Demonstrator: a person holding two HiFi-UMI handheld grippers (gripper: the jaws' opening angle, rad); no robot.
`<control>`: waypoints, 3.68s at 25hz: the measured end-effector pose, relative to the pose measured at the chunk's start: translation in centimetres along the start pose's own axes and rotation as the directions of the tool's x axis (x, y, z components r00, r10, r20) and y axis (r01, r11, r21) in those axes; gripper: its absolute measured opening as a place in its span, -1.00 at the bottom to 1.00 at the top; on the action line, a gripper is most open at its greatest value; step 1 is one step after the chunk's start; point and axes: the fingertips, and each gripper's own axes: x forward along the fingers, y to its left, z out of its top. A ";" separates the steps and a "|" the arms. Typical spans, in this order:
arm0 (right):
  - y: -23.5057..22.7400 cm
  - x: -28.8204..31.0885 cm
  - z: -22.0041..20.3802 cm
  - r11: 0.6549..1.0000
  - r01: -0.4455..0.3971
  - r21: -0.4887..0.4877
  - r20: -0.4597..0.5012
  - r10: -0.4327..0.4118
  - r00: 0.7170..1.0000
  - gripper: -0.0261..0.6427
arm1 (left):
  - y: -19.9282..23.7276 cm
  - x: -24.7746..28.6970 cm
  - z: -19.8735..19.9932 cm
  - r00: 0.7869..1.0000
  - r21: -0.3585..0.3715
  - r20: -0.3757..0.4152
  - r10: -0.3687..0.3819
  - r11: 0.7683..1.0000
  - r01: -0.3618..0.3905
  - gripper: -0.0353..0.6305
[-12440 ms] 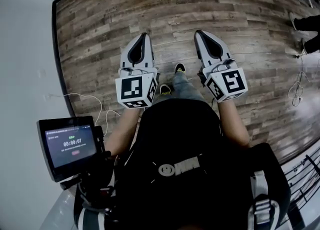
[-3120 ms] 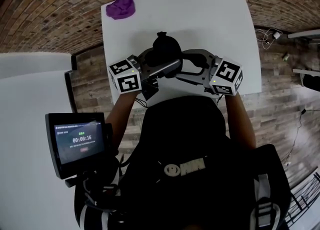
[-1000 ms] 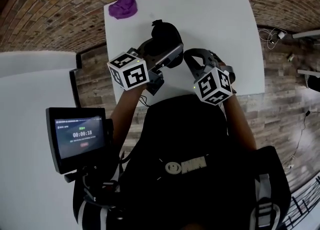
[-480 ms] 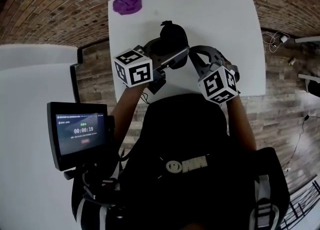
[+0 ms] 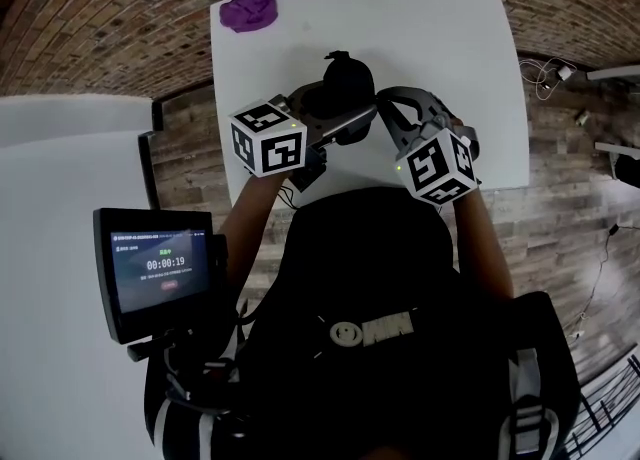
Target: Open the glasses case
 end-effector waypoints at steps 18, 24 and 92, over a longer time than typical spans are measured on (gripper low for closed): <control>-1.8 -3.8 2.2 0.937 -0.250 0.245 0.273 0.181 0.945 -0.57 | -1.4 0.5 -3.9 0.979 0.133 -0.197 -0.049 0.988 0.077 -0.04; -1.2 -5.0 5.3 0.780 -0.525 0.341 0.530 0.302 0.792 -0.07 | -3.7 1.1 -3.8 0.969 0.163 -0.210 -0.133 0.972 0.168 -0.04; -0.9 0.1 1.3 0.977 0.046 0.210 0.103 -0.069 0.992 -0.90 | 0.3 -4.6 3.8 0.953 -0.111 0.296 -0.060 0.989 0.097 -0.01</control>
